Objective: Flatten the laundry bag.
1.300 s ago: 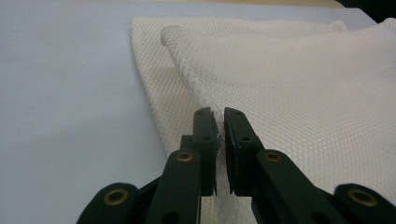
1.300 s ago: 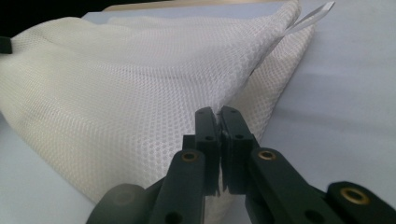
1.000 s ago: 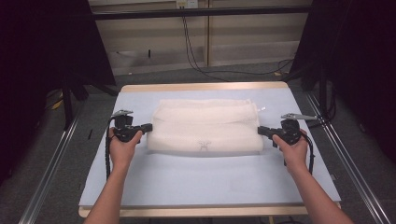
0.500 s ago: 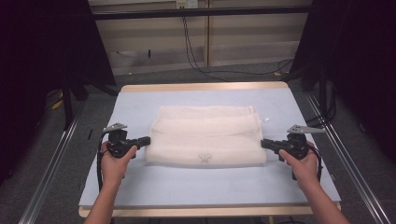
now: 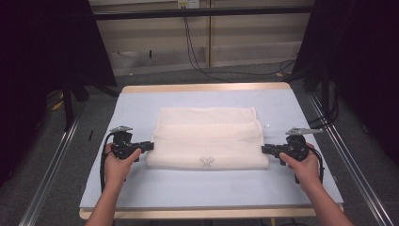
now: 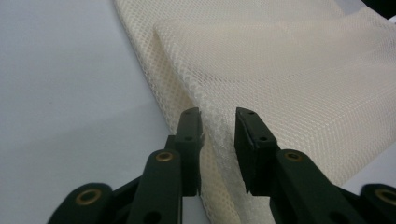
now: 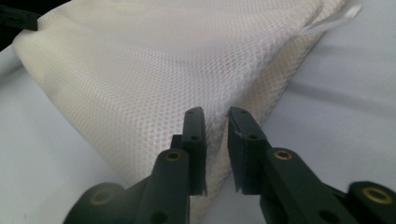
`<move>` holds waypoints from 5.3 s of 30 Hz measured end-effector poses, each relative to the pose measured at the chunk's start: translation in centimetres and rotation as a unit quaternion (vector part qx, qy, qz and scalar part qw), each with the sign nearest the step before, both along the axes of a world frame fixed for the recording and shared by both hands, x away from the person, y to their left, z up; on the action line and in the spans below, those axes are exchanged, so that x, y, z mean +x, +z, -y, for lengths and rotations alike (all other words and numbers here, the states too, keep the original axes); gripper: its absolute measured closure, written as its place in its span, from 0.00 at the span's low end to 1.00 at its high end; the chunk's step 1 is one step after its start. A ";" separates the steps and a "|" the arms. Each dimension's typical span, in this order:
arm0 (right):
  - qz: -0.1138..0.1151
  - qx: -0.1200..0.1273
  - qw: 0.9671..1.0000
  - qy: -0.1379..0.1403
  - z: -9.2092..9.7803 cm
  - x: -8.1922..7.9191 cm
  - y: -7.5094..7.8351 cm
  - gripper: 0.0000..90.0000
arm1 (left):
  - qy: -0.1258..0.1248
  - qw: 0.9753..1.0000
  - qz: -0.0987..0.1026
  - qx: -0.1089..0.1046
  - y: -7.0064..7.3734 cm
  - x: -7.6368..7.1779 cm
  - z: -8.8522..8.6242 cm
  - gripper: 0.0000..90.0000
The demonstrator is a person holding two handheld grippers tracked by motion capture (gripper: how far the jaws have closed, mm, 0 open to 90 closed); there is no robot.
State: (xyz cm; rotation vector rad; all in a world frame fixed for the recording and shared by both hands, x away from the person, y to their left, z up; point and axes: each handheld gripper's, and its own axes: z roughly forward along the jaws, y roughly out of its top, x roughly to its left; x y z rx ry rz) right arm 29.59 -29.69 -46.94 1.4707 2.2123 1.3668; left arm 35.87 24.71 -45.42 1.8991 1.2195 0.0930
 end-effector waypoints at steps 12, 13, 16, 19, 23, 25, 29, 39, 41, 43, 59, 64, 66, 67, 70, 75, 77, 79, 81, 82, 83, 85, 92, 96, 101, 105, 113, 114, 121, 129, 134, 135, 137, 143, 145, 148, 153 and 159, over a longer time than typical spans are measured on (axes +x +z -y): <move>-0.008 0.033 0.995 -0.088 0.2 3.4 0.5 0.57 | 0.051 0.999 0.009 0.013 0.5 4.5 1.3 0.48; -0.010 0.038 0.995 -0.091 0.1 3.7 0.6 0.58 | 0.056 0.998 0.007 0.014 0.4 4.8 1.6 0.48; -0.016 0.018 0.995 -0.098 -0.5 5.1 0.8 0.67 | 0.054 0.998 -0.008 0.018 -0.2 5.5 1.9 0.58; -0.020 0.030 0.995 -0.091 -0.7 5.5 0.6 0.72 | 0.046 0.999 -0.011 0.015 -0.5 5.6 2.2 0.63; -0.016 0.042 0.996 -0.080 -0.5 5.4 0.7 0.92 | 0.021 1.000 -0.010 0.021 -0.3 5.4 2.5 0.88; -0.007 0.054 0.996 -0.073 -0.2 5.2 0.9 0.93 | 0.020 1.000 -0.002 0.007 0.2 5.2 2.2 0.91; 0.010 0.060 0.996 -0.063 0.1 4.5 1.4 0.94 | 0.015 1.000 0.006 -0.006 1.1 4.7 1.8 0.92; 0.044 0.073 0.996 -0.042 0.7 1.8 2.8 0.94 | 0.005 0.999 0.039 -0.032 3.3 2.5 1.1 0.93; 0.048 0.080 0.995 -0.038 0.8 1.4 2.8 0.94 | 0.000 0.999 0.039 -0.035 3.4 2.2 0.9 0.93; 0.052 0.083 0.995 -0.032 0.9 0.7 2.9 0.94 | -0.003 0.998 0.044 -0.048 3.5 1.4 0.6 0.93; 0.025 0.077 0.997 0.007 1.3 -3.2 1.3 0.95 | -0.034 0.998 0.015 -0.042 1.7 -2.5 -0.7 0.94; 0.004 0.063 0.998 0.019 1.0 -3.9 0.6 0.95 | -0.043 0.999 -0.002 -0.028 0.7 -3.2 -0.9 0.94; -0.005 0.060 0.998 0.020 1.0 -4.2 0.3 0.95 | -0.045 0.999 -0.006 -0.024 0.5 -3.5 -0.8 0.94; -0.014 0.054 0.998 0.022 0.9 -4.5 0.0 0.95 | -0.043 0.999 -0.005 -0.022 0.5 -3.6 -0.7 0.94; -0.022 0.046 0.998 0.024 0.9 -4.7 -0.3 0.94 | -0.046 0.999 -0.007 -0.014 0.5 -3.8 -0.6 0.94; -0.042 0.022 0.999 0.024 0.2 -4.9 -0.7 0.94 | -0.054 0.998 -0.020 0.014 0.0 -4.1 -0.2 0.94; -0.044 0.013 0.999 0.021 0.0 -5.0 -0.8 0.93 | -0.059 0.997 -0.021 0.033 -0.1 -4.1 0.0 0.94; -0.041 -0.011 0.999 0.017 -0.2 -5.0 -0.8 0.87 | -0.061 0.997 -0.024 0.042 -0.3 -4.1 0.3 0.93; -0.040 -0.016 0.999 0.005 -0.2 -5.1 -0.9 0.82 | -0.061 0.997 -0.022 0.050 -0.5 -4.0 0.4 0.91; -0.040 -0.016 0.999 0.005 -0.2 -5.1 -0.9 0.82 | -0.061 0.997 -0.022 0.050 -0.5 -4.0 0.4 0.90; -0.039 -0.016 0.999 0.003 -0.3 -5.0 -1.0 0.79 | -0.064 0.996 -0.017 0.065 -0.7 -4.0 0.5 0.87; -0.041 -0.018 0.999 0.002 -0.3 -5.0 -1.0 0.77 | -0.057 0.996 -0.017 0.068 -0.9 -4.1 0.7 0.85; -0.051 -0.015 0.999 -0.006 -0.5 -4.5 -1.5 0.68 | -0.054 0.994 -0.023 0.090 -1.2 -3.9 0.7 0.60; -0.057 -0.005 0.998 -0.008 -0.7 -4.3 -1.6 0.69 | -0.049 0.995 -0.034 0.077 -1.6 -3.6 0.6 0.57; -0.073 0.006 0.997 -0.001 -1.0 -3.5 -1.7 0.84 | -0.049 0.996 -0.037 0.069 -1.7 -3.6 1.2 0.68; -0.071 0.008 0.997 -0.007 -1.2 -2.8 -1.7 0.94 | -0.052 0.995 -0.037 0.076 -1.6 -3.0 1.6 0.87; -0.051 -0.008 0.998 -0.030 -1.5 -0.3 -1.7 0.95 | -0.032 0.997 -0.019 0.071 -1.8 -0.1 1.7 0.90; -0.051 -0.008 0.998 -0.030 -1.5 -0.3 -1.7 0.95 | -0.032 0.997 -0.019 0.071 -1.8 -0.1 1.7 0.90; -0.019 -0.034 0.998 -0.048 -2.0 2.9 -1.5 0.94 | -0.004 0.997 0.001 0.073 -1.8 2.3 2.2 0.90; -0.012 -0.039 0.997 -0.060 -2.2 5.1 -1.4 0.92 | 0.022 0.997 0.019 0.065 -1.7 3.6 2.2 0.89; -0.002 -0.028 0.997 -0.069 -2.1 4.6 -1.0 0.85 | 0.033 0.998 0.028 0.041 -1.3 3.3 1.4 0.85; 0.001 -0.019 0.997 -0.071 -1.9 4.4 -0.7 0.84 | 0.030 0.998 0.028 0.040 -1.1 3.3 1.3 0.83; -0.002 -0.013 0.998 -0.069 -1.7 4.3 -0.5 0.89 | 0.033 0.998 0.026 0.037 -1.0 3.3 1.4 0.83; 0.014 -0.005 0.998 -0.061 -1.4 3.7 0.0 0.95 | 0.029 0.999 0.033 0.022 -0.4 2.8 1.1 0.89; 0.019 0.001 0.998 -0.055 -1.2 3.3 0.3 0.96 | 0.028 0.999 0.035 0.012 -0.1 2.5 0.8 0.91; 0.026 0.011 0.998 -0.053 -1.0 2.8 0.4 0.96 | 0.023 0.999 0.040 0.003 0.3 1.8 0.5 0.92; 0.039 0.025 0.998 -0.037 -0.5 1.2 0.8 0.95 | 0.019 0.999 0.042 -0.008 0.1 0.6 -0.3 0.93; 0.045 0.025 0.999 -0.017 -0.2 -0.6 0.7 0.95 | 0.013 0.999 0.041 -0.024 -0.1 -1.0 -0.7 0.92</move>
